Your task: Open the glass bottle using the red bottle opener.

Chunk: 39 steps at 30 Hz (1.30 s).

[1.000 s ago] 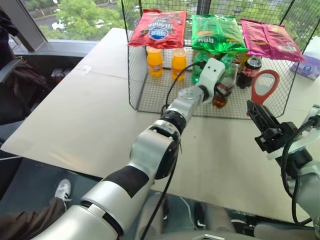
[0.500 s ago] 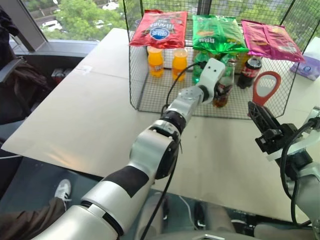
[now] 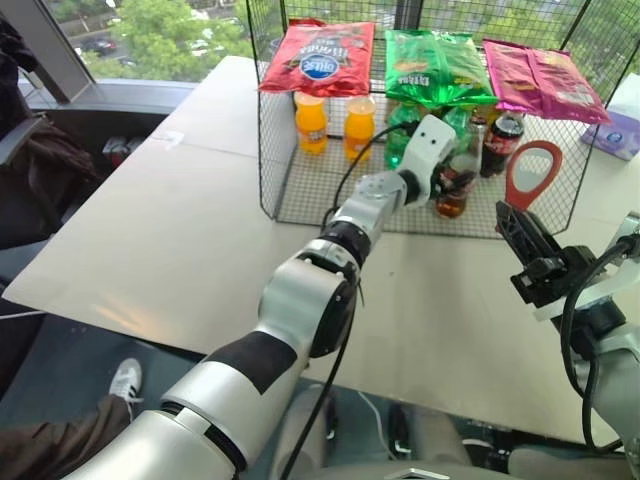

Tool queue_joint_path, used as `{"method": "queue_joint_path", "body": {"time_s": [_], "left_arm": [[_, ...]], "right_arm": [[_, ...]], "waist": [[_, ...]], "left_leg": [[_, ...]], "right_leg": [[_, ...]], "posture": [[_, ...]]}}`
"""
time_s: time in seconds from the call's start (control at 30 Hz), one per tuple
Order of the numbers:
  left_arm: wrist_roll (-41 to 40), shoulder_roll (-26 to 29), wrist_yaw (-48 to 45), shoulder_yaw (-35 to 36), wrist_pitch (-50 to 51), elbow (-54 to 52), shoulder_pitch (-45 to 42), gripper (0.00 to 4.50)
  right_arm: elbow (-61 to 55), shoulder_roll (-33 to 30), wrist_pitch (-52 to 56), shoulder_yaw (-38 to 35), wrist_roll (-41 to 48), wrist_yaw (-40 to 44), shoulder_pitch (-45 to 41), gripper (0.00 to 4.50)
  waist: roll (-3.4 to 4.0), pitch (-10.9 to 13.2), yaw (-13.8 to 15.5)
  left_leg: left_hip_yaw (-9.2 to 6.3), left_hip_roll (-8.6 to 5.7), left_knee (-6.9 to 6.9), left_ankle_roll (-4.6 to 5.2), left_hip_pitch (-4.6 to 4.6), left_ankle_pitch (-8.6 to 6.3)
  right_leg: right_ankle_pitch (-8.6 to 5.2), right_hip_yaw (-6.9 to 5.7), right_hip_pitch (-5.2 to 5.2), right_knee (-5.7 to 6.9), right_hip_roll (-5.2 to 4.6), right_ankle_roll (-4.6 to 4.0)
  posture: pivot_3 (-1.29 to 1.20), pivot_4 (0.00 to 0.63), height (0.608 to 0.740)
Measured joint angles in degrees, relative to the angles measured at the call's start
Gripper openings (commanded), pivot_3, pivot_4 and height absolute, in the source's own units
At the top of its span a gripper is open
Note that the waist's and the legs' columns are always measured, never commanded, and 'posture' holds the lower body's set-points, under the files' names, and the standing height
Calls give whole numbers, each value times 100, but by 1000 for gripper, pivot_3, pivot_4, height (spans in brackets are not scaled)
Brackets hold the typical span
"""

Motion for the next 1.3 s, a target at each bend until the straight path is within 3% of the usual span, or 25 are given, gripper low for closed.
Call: {"method": "queue_joint_path", "body": {"time_s": [0.2,0.37,0.47,0.73,1.07,1.3], "left_arm": [[-289,309,-1474,10,-34,-472,208,2254],[-747,1095,-3388,-138,407,-2040,1269,2254],[-879,1429,-3737,-250,840,-2779,1662,2254],[-1403,2302,-4007,-420,2295,-5249,2747,2254],[-1559,2472,-3590,-657,2520,-6286,4031,2254],[-1636,2631,-3509,-778,2274,-6693,4347,2254]], "right_arm": [[72,-45,2,0,-1,56,-28,0],[103,-145,8,-24,-3,158,60,0],[159,-179,9,-36,0,234,101,0],[657,-294,104,11,-44,589,-64,0],[1894,90,540,923,-1105,1008,-1024,0],[2068,280,812,1153,-1392,1305,-1273,0]], "waist": [[5,-3,-24],[12,-6,-59],[12,-5,-46],[14,-7,0],[16,-7,-17],[17,-8,-5]], "left_leg": [[3,3,0,0,0,0],[2,25,4,-1,2,0],[2,25,9,-1,2,1],[1,20,22,-1,4,1],[4,25,22,-1,13,1],[6,22,19,-1,12,0]], "right_leg": [[0,4,-1,1,1,-1],[1,5,-2,9,16,-5],[1,7,-1,11,17,-5],[3,8,10,11,10,-3],[2,9,12,17,16,-4],[3,10,14,12,10,-3]], "posture": [[0,150,740],[0,150,740],[0,150,740],[0,150,740],[0,150,740],[0,150,740]]}}
